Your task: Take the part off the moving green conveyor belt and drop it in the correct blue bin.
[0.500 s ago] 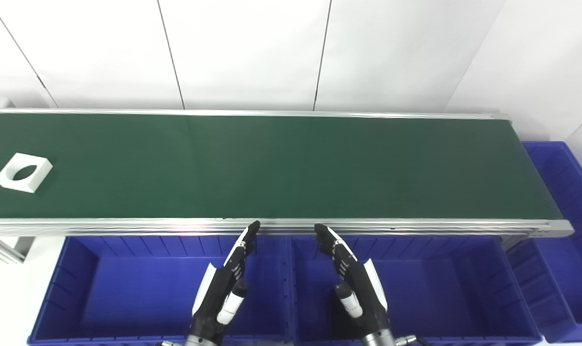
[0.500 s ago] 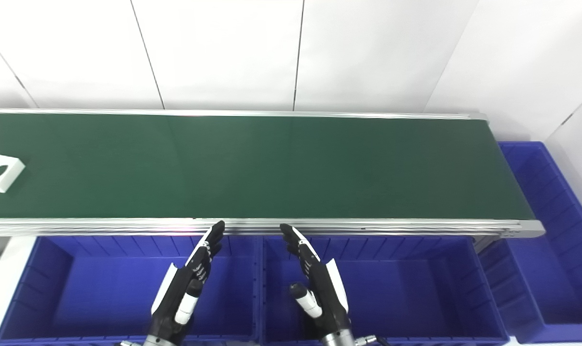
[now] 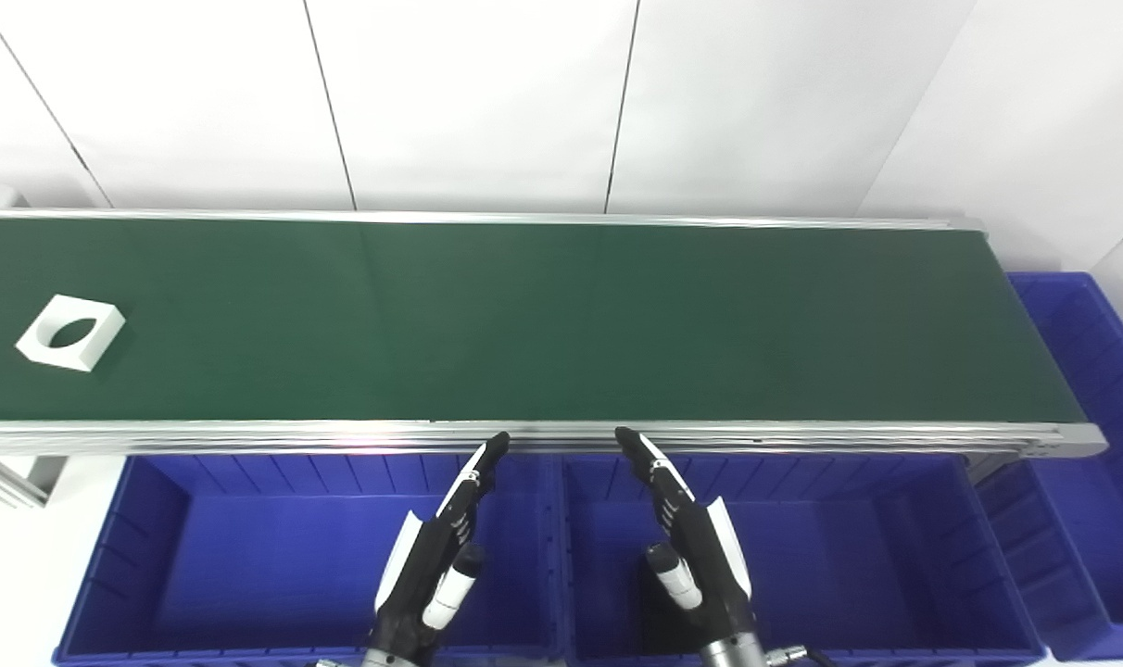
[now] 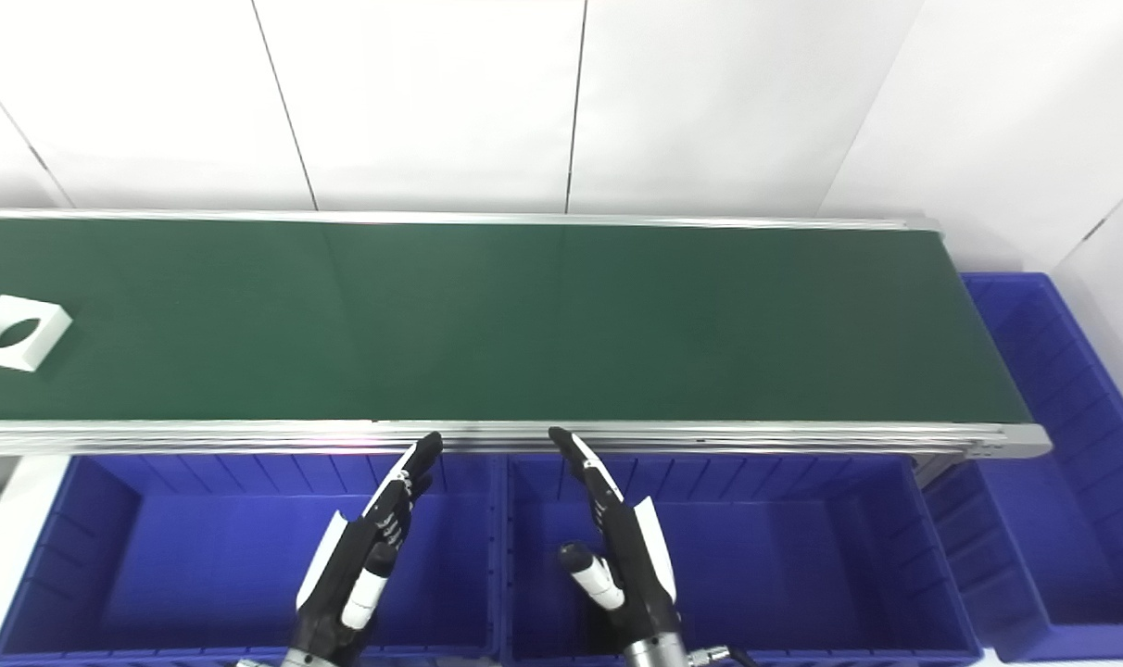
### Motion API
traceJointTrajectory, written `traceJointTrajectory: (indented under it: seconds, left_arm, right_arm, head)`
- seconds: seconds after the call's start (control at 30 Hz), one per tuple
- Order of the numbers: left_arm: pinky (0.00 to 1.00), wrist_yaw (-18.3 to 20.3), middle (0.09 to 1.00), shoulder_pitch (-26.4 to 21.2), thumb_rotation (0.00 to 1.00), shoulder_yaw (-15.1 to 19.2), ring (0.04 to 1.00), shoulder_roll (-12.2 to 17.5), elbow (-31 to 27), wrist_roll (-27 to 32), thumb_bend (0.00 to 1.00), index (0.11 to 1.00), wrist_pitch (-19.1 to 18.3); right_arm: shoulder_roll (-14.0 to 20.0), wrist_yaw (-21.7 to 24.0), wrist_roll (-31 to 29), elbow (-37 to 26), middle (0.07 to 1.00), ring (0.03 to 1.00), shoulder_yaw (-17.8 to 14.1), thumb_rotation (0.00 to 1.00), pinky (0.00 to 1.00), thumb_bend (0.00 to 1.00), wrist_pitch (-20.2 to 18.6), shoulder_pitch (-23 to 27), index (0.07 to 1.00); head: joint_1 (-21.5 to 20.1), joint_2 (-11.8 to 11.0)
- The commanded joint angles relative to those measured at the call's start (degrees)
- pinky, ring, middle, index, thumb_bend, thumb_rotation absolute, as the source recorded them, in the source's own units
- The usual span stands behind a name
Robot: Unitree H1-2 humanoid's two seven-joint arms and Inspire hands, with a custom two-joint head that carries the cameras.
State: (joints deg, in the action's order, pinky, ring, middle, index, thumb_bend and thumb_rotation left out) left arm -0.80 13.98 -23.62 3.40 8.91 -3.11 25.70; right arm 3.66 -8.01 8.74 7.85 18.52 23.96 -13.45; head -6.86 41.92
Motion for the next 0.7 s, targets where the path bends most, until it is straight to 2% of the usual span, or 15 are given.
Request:
traceJointTrajectory:
  seconds: [0.0, 0.67]
  left_arm:
    - [1.00, 0.3, 0.976, -0.6, 1.00, -0.2, 1.000, 0.1, -1.1, -0.5, 0.79, 0.956, 1.2]
    - [1.00, 1.0, 0.982, -0.7, 1.00, 0.2, 1.000, 0.2, -1.3, -0.2, 0.78, 0.961, 1.2]
  right_arm:
    - [-0.1, -0.9, -0.1, -1.1, 0.928, 0.953, 0.3, 1.00, 0.96, 1.00, 3.0, 0.8, 0.907]
    - [0.6, -2.6, 0.1, -0.8, 0.927, 0.947, 1.9, 1.00, 0.95, 1.00, 3.0, 1.1, 0.904]
  head:
    - [0.1, 0.0]
    - [-0.1, -0.2]
